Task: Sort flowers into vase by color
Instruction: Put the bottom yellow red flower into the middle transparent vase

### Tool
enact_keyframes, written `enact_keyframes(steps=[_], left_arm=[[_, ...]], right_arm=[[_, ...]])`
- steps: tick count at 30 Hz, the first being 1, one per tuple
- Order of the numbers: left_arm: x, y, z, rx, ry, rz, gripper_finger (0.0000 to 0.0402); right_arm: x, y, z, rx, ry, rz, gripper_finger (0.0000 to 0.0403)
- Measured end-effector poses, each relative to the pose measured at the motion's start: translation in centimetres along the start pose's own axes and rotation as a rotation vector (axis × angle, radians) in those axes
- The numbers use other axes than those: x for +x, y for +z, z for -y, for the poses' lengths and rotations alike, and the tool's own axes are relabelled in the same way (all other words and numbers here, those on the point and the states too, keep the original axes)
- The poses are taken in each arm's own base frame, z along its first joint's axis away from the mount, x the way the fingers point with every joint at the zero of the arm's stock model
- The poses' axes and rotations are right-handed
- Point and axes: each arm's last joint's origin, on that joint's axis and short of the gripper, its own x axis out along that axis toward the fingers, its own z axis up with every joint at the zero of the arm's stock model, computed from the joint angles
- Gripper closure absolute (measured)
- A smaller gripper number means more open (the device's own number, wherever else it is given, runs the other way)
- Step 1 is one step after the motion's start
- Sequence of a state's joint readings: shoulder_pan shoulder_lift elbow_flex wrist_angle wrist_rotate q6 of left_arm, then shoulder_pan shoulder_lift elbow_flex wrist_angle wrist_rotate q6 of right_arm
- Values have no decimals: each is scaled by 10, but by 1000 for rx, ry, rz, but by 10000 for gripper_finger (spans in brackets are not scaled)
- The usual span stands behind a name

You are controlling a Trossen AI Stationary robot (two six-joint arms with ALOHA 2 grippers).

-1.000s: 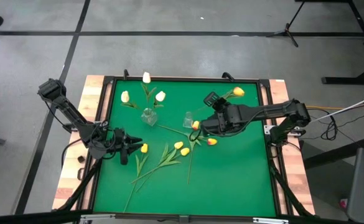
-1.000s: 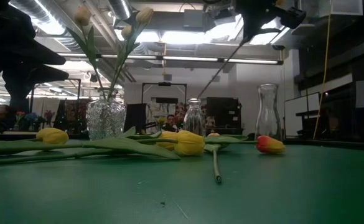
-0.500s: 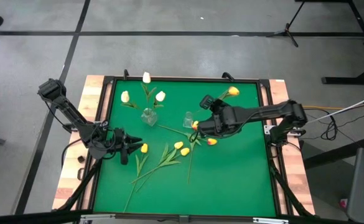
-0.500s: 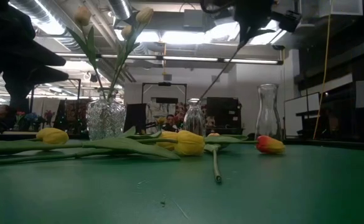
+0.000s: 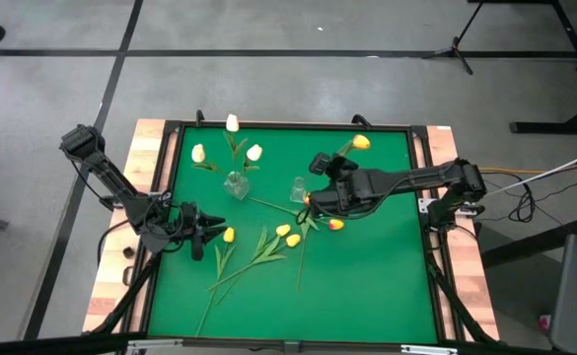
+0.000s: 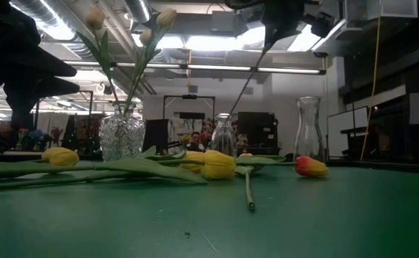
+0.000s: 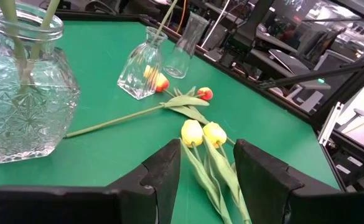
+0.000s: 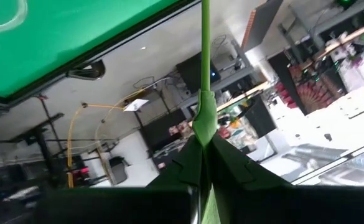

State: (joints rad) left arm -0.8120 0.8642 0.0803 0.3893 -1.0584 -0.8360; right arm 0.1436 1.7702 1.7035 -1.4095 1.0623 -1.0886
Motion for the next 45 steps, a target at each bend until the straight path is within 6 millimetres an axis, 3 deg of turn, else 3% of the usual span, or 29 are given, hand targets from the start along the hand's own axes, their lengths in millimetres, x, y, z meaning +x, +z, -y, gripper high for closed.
enact_keyframes(steps=[20, 34, 45], left_arm=[[0, 0, -1, 8, 3, -3, 254], [0, 0, -1, 8, 7, 2, 254], [0, -1, -1, 11, 9, 1, 254]], right_arm=[[-1, 10, 13, -146, -53, 167, 381], [-1, 11, 15, -124, -63, 188, 381], [13, 4, 20, -74, -42, 186, 381]])
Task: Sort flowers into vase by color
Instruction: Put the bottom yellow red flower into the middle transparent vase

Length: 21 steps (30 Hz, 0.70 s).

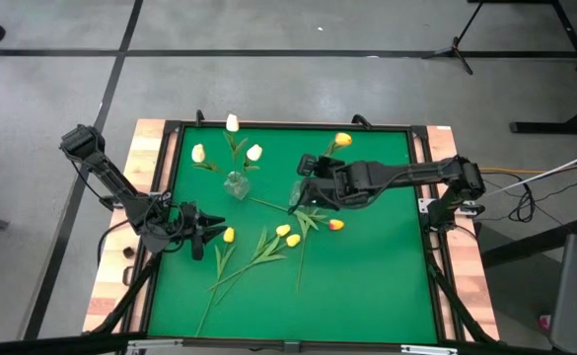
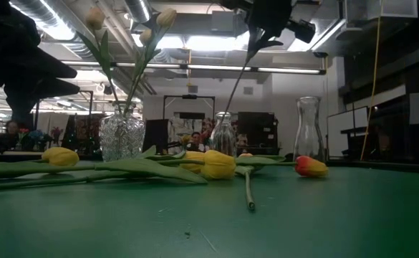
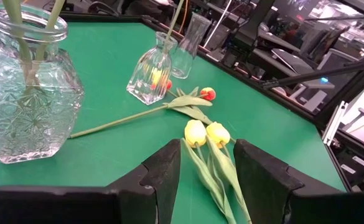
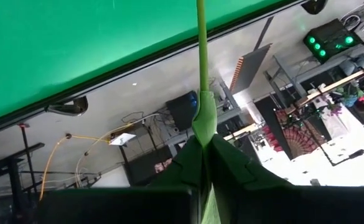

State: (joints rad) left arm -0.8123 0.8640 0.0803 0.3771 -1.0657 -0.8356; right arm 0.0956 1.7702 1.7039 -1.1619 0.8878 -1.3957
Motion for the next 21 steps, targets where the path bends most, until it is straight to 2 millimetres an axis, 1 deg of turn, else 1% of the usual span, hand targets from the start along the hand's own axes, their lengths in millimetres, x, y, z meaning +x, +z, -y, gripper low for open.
enact_keyframes(steps=[4, 6, 9, 15, 21], left_arm=[[0, 0, 0, 7, 1, -1, 254], [0, 0, 0, 9, 2, 0, 254], [0, 0, 0, 10, 2, 0, 254], [0, 0, 0, 10, 1, -1, 254], [0, 0, 0, 10, 8, 7, 254]], right_arm=[[0, 1, 1, -7, -5, 28, 379], [-1, 2, 1, -18, -3, 50, 371], [-1, 3, 1, -21, 1, 74, 344], [-1, 2, 1, -10, -6, 64, 285], [-1, 3, 7, 35, -46, 69, 252]])
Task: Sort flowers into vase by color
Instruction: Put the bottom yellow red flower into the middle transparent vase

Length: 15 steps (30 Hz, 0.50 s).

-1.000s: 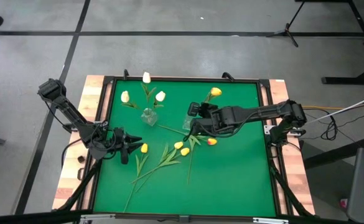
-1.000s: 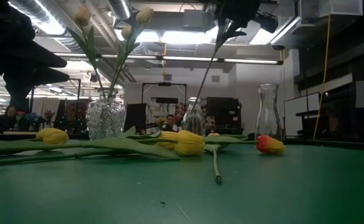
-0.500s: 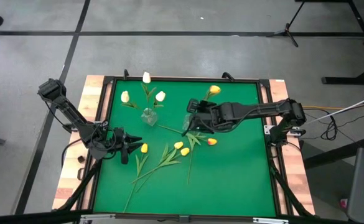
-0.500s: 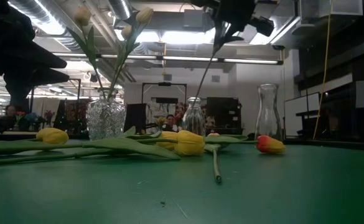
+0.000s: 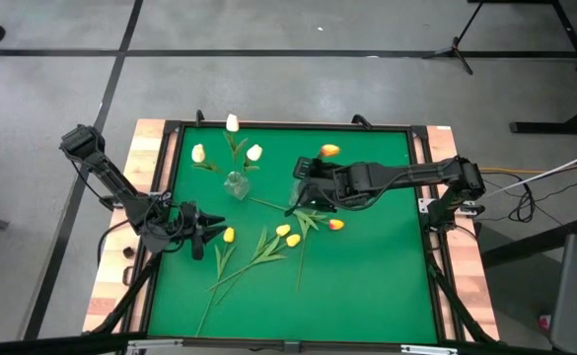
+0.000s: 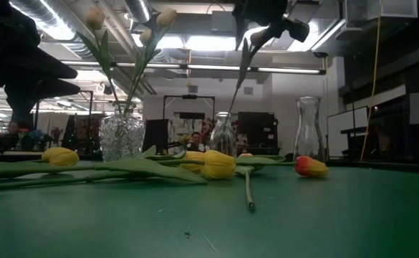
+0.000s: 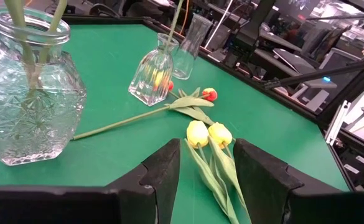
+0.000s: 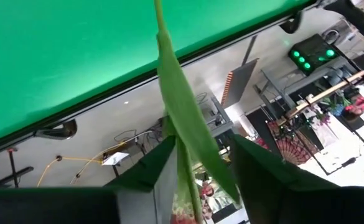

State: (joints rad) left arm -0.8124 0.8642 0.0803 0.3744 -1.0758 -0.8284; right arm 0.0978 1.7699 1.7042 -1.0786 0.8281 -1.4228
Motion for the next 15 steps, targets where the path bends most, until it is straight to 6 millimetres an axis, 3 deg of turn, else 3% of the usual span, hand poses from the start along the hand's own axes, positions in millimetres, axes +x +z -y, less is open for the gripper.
enact_keyframes(steps=[15], left_arm=[[0, 0, 0, 0, 5, 5, 254]], right_arm=[[1, -2, 16, 80, -118, -34, 244]])
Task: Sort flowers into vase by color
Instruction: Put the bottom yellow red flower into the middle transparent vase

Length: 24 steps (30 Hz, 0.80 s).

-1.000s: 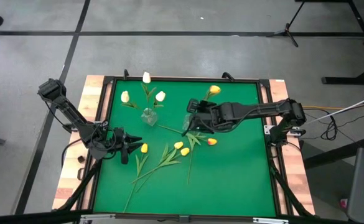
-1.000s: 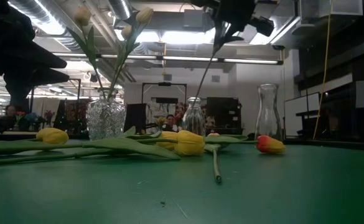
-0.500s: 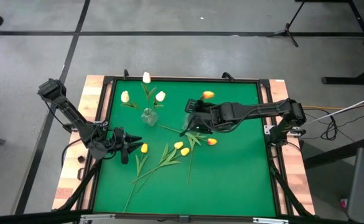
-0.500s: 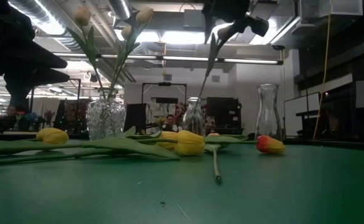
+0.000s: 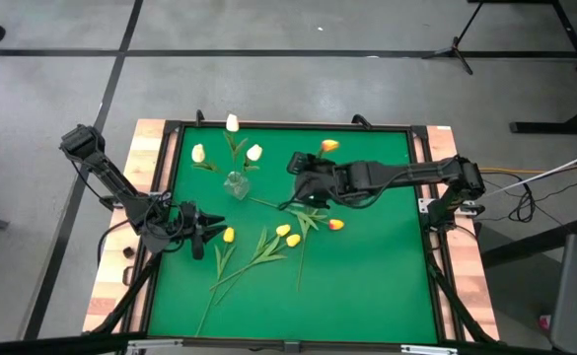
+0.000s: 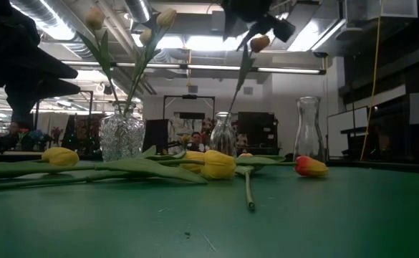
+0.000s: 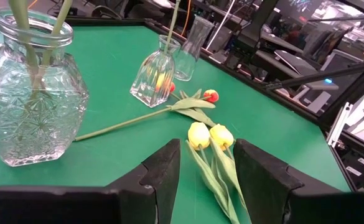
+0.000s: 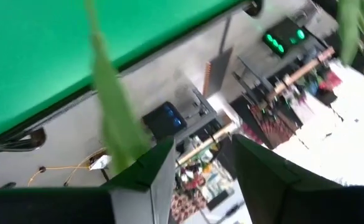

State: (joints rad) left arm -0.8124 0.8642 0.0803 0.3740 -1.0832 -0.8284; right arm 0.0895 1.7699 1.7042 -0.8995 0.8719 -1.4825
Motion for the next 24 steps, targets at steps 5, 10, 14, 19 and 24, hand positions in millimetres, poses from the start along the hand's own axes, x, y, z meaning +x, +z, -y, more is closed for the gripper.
enact_keyframes(steps=[5, 10, 14, 19, 24], left_arm=[[0, 0, 0, 0, 1, 0, 254], [0, -1, -1, 10, 5, -3, 254], [0, -1, -2, 22, 13, -3, 254], [0, -1, -2, 15, 13, -3, 254], [0, -1, -2, 15, 13, -4, 254]], right_arm=[[-5, 2, 13, 134, -112, -51, 244], [-21, 11, 29, 217, -252, -11, 244], [-31, 18, 37, 236, -331, 76, 244], [-39, 22, 40, 300, -370, 104, 244], [-61, 41, 33, 408, -361, 196, 244]])
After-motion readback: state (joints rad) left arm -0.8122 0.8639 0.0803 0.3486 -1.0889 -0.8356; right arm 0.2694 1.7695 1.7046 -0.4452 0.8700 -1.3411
